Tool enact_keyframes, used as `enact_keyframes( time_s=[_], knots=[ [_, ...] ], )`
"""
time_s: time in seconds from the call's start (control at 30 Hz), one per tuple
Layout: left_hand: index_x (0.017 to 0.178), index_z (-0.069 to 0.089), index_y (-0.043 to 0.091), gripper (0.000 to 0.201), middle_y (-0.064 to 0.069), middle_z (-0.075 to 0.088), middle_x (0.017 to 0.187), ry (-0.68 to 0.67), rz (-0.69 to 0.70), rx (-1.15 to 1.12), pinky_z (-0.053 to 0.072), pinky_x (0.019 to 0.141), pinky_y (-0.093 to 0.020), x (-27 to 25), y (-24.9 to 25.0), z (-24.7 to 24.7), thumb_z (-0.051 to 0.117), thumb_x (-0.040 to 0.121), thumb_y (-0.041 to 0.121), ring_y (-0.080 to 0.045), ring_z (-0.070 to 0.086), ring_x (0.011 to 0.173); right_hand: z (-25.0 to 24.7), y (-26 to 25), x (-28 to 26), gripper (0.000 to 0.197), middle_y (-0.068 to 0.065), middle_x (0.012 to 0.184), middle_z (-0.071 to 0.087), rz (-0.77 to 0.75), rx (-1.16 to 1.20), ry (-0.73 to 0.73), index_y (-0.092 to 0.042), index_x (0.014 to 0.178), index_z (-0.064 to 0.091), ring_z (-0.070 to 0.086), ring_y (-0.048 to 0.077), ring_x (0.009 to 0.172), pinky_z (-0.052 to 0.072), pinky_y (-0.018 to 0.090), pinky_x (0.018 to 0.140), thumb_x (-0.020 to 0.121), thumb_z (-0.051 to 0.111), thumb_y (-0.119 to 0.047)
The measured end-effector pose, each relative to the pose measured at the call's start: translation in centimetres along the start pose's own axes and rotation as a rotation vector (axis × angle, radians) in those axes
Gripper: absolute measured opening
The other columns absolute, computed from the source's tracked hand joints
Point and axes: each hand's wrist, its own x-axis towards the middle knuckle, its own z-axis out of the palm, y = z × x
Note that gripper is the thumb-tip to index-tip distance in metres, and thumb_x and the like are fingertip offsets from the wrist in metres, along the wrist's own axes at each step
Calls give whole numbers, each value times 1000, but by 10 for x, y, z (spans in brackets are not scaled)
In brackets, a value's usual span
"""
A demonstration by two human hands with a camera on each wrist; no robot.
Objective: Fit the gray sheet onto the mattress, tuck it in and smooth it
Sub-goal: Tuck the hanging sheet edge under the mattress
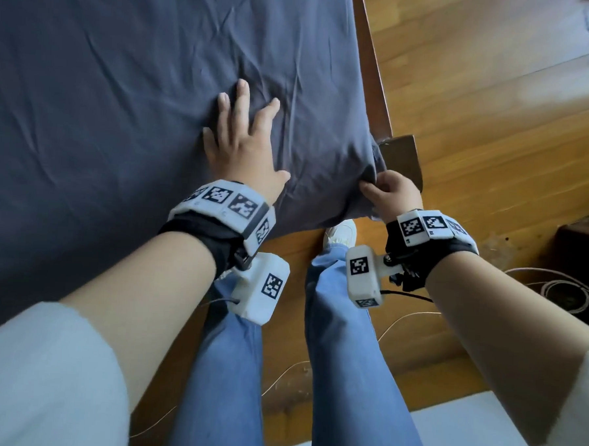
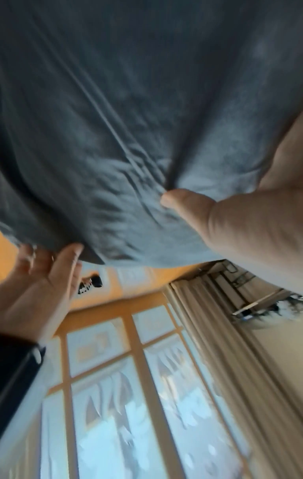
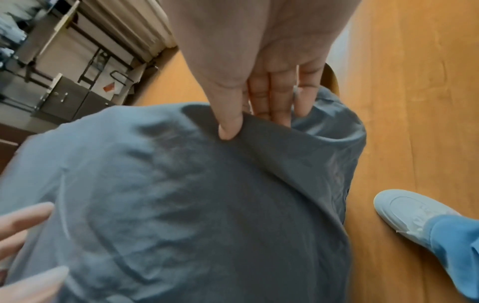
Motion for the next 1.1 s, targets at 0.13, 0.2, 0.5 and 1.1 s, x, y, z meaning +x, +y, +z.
enact_keyframes(
  time_s=[0.13, 0.2, 0.5, 1.1],
  knots=[
    [98, 62, 12, 24, -7, 55, 114, 145, 137, -365, 42, 95, -31, -22, -1, 3, 64, 74, 8, -23, 56, 106, 3, 7, -8, 27, 11, 77, 58, 19, 294, -38, -19, 67, 46, 58, 19, 67, 49, 33, 66, 91, 57, -17],
    [88, 63, 22, 17, 1, 64, 95, -92, 100, -430, 49, 87, -30, -36, 3, 14, 61, 77, 8, -17, 62, 91, 6, 3, -13, 29, 5, 60, 61, 60, 561, -126, -15, 68, 43, 63, 8, 50, 54, 23, 57, 95, 50, -10],
    [127, 56, 26, 47, 0, 16, 150, -604, 33, -272, 39, 105, -37, -44, 16, 67, 67, 81, 28, -29, 38, 130, 8, -7, -22, 15, -7, 61, 71, 48, 851, -443, -14, 87, 50, 68, 7, 67, 51, 21, 70, 99, 41, -16],
    [135, 46, 10, 50, -14, 40, 131, -368, -169, -239, 35, 107, -38, -43, -7, 54, 58, 87, 20, -29, 43, 125, 8, -24, -39, 36, 3, 124, 58, -530, -280, -334, -18, 121, 61, 52, 19, 117, 39, 23, 93, 86, 56, -9]
  ],
)
